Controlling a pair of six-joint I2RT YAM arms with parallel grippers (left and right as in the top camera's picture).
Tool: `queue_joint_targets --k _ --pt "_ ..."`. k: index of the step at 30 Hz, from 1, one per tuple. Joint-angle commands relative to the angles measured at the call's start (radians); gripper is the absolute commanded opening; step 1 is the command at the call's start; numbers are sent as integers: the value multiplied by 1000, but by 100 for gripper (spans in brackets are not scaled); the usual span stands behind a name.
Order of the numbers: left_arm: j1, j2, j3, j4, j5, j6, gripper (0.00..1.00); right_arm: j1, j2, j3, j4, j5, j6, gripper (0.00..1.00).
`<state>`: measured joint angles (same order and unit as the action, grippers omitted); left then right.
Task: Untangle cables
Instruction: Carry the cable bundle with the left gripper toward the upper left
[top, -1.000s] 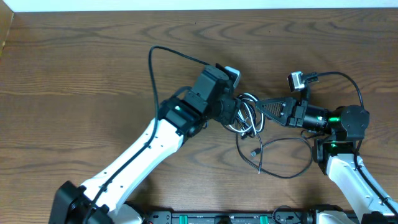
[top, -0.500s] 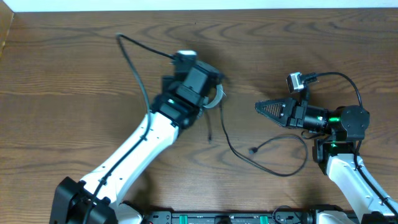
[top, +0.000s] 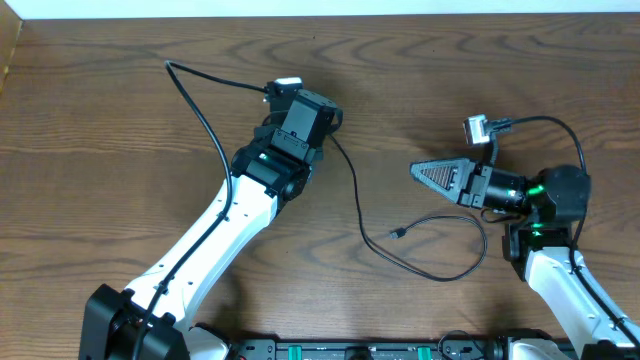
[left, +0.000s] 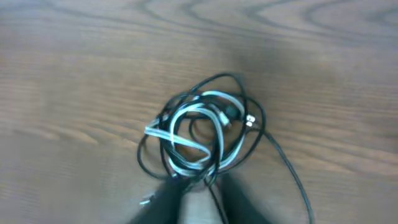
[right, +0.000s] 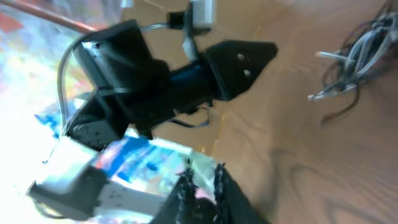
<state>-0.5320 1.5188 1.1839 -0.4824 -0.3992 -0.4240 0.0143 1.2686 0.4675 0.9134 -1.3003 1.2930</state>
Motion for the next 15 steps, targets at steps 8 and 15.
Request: queue_joint_targets --k 8,15 --pt "108 13 -2 -16 22 -264 99 69 -3 8 -602 374 -659 33" --pt "195 84 -2 -50 98 -480 98 119 -3 8 -665 422 -715 40"
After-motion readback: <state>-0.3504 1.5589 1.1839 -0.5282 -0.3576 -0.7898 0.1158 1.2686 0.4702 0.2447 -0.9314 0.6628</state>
